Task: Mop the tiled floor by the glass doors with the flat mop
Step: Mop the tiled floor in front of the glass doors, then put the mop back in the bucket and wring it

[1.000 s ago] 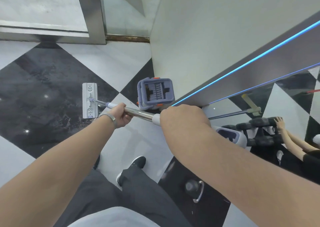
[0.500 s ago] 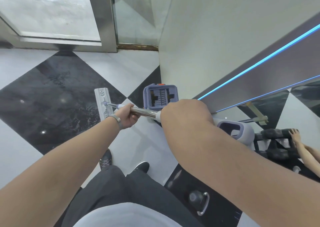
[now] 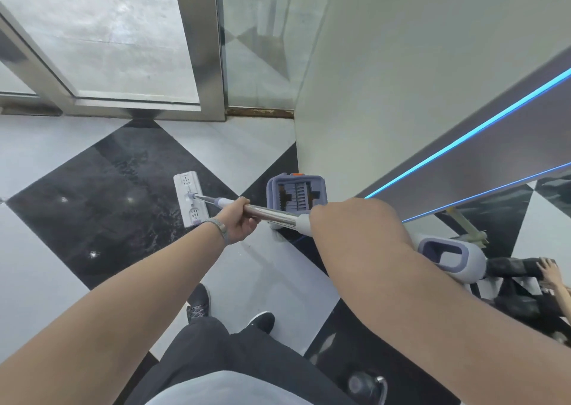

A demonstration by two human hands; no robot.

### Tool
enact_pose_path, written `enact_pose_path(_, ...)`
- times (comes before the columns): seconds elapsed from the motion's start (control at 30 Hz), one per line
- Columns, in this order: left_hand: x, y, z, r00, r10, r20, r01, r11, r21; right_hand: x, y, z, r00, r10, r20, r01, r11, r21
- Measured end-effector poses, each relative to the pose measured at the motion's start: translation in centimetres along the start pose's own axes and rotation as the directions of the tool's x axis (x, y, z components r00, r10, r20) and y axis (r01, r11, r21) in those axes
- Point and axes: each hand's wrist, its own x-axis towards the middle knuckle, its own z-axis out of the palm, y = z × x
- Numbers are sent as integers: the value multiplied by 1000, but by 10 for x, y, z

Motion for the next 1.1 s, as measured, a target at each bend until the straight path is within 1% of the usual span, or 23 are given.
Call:
enact_pose_path(0.07, -4, 6, 0, 999, 26, -25, -26, 1000, -7, -4, 8, 2, 999, -25, -28, 25, 1000, -4)
enact_pose_path(0.13, -5, 14, -3, 998, 46, -47, -47, 999, -15, -7, 13, 4, 995, -47, -92, 44, 999, -29)
enact_pose_path(0.2, -7, 22, -6, 997, 60, -52, -61, 998, -17, -10, 17, 8, 986, -36, -161, 31, 999, -30)
enact_pose_path(0.27, -9, 28, -8, 996, 79, -33, -80, 996, -46, -13, 22, 13, 979, -2, -203, 4, 1000, 5)
enact_pose_path(0.4, -14, 37, -13, 993, 119, 5, -117, 985, -126, -15, 27, 24, 974, 56, -218, -45, 998, 53)
enact_pose_path(0.5, -21, 44, -15, 991, 128, 22, -124, 983, -135, -14, 29, 29, 972, 67, -223, -55, 997, 60)
enact_pose_path(0.57, -26, 48, -16, 988, 151, 9, -149, 981, -126, -13, 29, 31, 969, 70, -238, -58, 997, 57)
enact_pose_path(0.67, -30, 53, -17, 985, 174, -18, -175, 977, -125, -5, 27, 32, 951, 63, -301, -50, 998, 49)
enact_pose_path(0.77, -37, 61, -15, 985, 169, -42, -174, 972, -157, 1, 27, 19, 926, 47, -375, -38, 999, 32)
enact_pose_path(0.83, -41, 66, -11, 980, 184, -73, -194, 967, -165, 4, 30, 7, 876, -9, -482, -3, 1000, -25)
enact_pose_path(0.9, -46, 72, -6, 977, 192, -96, -207, 958, -198, 7, 37, -9, 772, -47, -634, -5, 997, -79)
enact_pose_path(0.93, -48, 75, -2, 975, 198, -103, -216, 953, -210, 8, 40, -17, 714, -73, -696, 21, 996, -83)
enact_pose_path(0.97, -52, 76, 2, 970, 215, -111, -235, 947, -217, 11, 41, -22, 643, -138, -753, 93, 990, -102)
enact_pose_path(1.0, -57, 79, 7, 966, 232, -111, -252, 941, -225, 15, 41, -24, 565, -245, -788, 220, 965, -142)
enact_pose_path(1.03, -63, 82, 12, 963, 245, -109, -265, 933, -244, 19, 39, -25, 485, -345, -804, 367, 914, -171)
enact_pose_path(1.07, -67, 86, 18, 960, 261, -102, -279, 923, -264, 19, 37, -29, 440, -413, -797, 494, 853, -170)
enact_pose_path(1.1, -71, 89, 21, 959, 268, -91, -283, 912, -296, 21, 35, -30, 426, -434, -794, 590, 798, -119)
